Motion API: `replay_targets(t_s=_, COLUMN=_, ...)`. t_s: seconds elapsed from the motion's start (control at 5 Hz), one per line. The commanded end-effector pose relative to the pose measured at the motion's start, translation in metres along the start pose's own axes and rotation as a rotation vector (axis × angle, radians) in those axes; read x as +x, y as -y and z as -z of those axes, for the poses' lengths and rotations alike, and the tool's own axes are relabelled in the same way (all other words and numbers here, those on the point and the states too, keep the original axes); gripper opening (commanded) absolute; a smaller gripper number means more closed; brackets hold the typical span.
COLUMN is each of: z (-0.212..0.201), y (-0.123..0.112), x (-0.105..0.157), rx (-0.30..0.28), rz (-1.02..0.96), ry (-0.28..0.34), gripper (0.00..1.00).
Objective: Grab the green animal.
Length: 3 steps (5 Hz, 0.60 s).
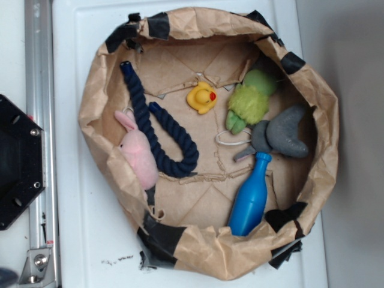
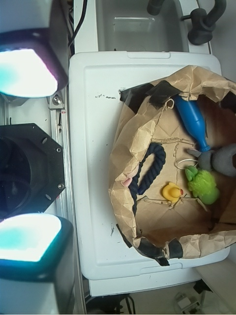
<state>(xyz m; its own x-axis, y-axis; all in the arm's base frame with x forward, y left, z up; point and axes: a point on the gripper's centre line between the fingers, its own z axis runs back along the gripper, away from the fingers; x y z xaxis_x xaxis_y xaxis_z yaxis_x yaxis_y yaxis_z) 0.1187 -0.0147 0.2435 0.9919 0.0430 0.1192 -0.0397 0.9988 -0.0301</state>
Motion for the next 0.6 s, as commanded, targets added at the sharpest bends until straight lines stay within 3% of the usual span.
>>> replay_targets(t_s=0.0, z=0.000, y=0.000, x=0.000, rx=0.000, rz=0.000, ry=0.000, gripper=1.00)
replay_targets(t_s=0.2, z=0.038, y=-0.006, x=0.042, rx=0.062, rz=-0.148, ry=0.073, gripper=1.00)
replay_targets(t_s=0.4, z=0.050, y=-0.024, x=0.091, rx=-0.034, rz=-0.399, ry=0.276, gripper=1.00)
